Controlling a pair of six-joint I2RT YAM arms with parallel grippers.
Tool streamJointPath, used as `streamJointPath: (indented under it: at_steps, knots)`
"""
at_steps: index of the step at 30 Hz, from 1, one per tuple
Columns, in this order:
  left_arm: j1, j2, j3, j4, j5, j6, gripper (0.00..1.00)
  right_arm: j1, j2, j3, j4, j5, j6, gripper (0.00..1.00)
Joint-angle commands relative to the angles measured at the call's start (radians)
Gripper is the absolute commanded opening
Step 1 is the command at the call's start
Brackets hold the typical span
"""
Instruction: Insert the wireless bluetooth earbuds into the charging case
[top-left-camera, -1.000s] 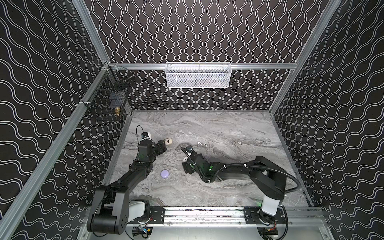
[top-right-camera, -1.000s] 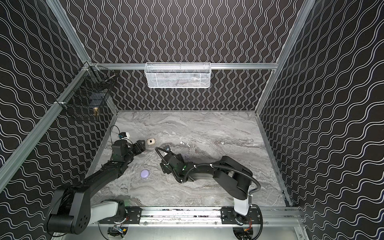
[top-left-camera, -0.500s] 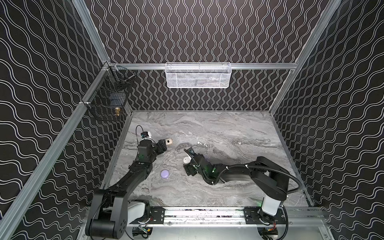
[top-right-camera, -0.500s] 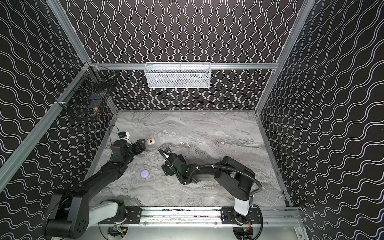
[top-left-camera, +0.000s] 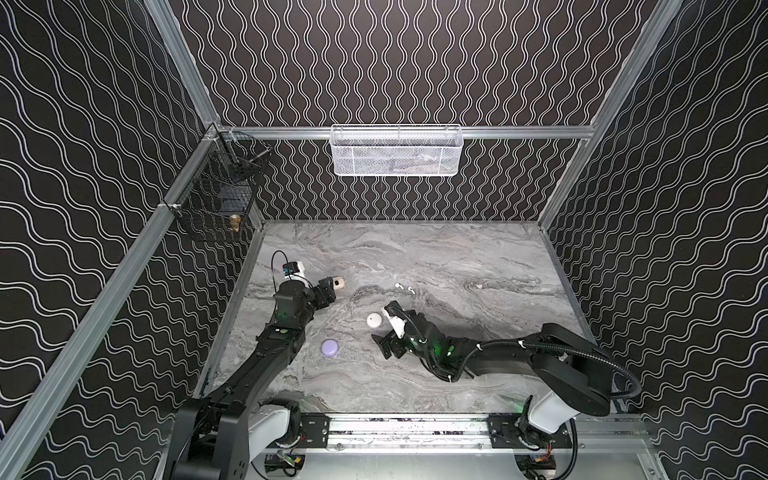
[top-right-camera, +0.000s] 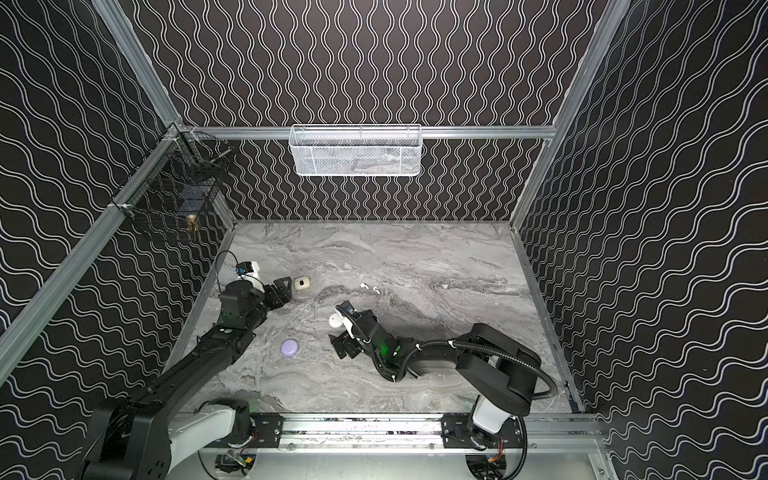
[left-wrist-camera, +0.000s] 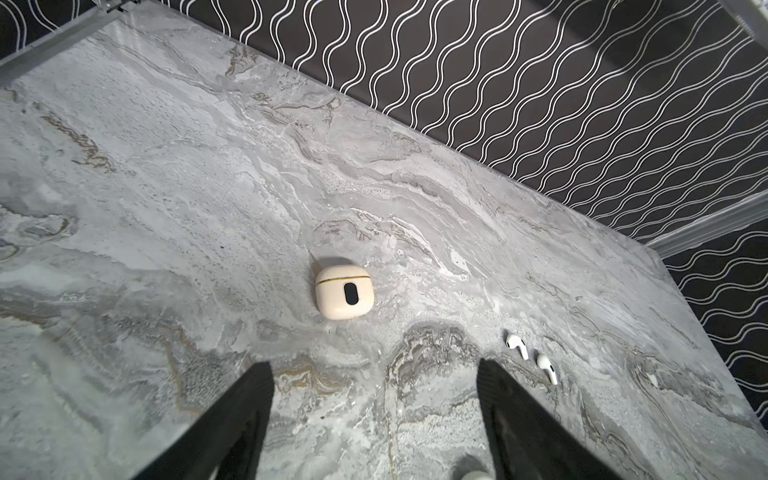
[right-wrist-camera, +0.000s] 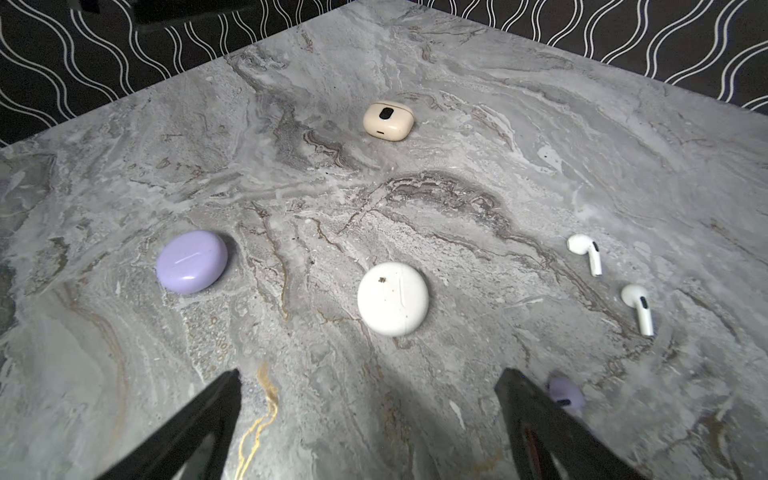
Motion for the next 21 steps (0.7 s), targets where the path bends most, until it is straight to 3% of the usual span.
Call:
streamJointPath:
  at_steps: [1,16,21]
  knots:
    - [-0.003,-0.018,0.004,-0.007,-0.02,0.03,0.8,-0.002,-0.018,-0.023,0.067,-0.027,-0.037,0.99]
    - [-0.018,-0.036,0.0,-0.005,-0.021,0.037,0.79,-0.067,-0.038,-0.078,0.112,-0.115,-0.072,0.97]
    - [-0.02,-0.036,0.0,-0.006,-0.026,0.04,0.78,-0.083,-0.031,-0.083,0.116,-0.147,-0.074,0.89]
